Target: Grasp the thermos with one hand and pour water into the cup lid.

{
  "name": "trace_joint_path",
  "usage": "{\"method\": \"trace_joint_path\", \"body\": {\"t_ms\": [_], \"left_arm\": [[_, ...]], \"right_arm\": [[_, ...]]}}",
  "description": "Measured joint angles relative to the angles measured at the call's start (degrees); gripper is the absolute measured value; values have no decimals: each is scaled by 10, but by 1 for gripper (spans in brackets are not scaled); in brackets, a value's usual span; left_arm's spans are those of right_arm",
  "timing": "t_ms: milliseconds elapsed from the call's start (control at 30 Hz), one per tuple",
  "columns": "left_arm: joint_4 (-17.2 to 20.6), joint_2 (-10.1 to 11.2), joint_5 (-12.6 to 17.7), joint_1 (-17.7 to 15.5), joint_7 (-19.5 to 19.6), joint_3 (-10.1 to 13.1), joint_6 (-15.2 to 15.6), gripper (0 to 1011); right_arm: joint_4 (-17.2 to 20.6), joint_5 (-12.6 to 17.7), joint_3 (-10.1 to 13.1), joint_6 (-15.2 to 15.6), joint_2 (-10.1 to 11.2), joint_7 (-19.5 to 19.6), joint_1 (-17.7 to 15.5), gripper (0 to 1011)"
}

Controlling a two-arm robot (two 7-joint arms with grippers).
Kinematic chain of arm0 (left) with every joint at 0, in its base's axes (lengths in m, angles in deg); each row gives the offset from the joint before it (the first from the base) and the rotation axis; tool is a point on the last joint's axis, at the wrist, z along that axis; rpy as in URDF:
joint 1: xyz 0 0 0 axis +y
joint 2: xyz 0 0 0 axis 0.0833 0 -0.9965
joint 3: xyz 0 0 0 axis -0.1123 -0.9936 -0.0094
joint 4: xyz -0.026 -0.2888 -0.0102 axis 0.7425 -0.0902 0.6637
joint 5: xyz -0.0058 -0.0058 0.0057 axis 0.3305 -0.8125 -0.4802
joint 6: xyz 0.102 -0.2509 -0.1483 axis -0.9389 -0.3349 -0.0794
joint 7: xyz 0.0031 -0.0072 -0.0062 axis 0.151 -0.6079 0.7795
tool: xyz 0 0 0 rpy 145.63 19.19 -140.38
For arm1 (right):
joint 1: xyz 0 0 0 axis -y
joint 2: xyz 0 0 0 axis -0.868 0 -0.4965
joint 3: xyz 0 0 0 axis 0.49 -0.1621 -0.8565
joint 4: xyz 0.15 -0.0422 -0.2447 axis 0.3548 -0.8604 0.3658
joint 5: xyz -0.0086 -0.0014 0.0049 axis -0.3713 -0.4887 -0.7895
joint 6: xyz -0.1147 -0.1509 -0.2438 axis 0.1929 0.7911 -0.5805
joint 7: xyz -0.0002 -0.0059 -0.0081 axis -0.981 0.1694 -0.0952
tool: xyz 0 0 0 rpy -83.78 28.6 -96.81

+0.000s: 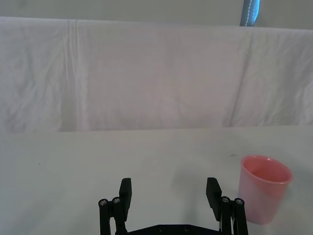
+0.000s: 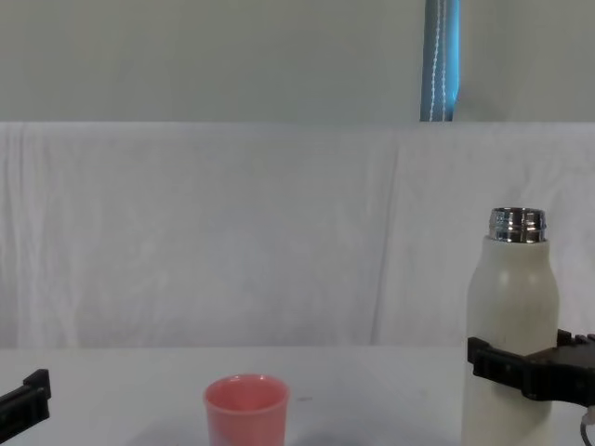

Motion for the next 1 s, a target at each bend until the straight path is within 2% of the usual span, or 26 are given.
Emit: {"method": "trace_joint_path", "body": {"t_ms": [333,1000], "left_arm": [[0,0,0,0,0,0,0,1001],[0,0,0,0,0,0,0,1001]], "right_arm": [[13,6,2,7,8,-4,-9,1000],[82,36,16,26,39,-14,-61,1000]]}}
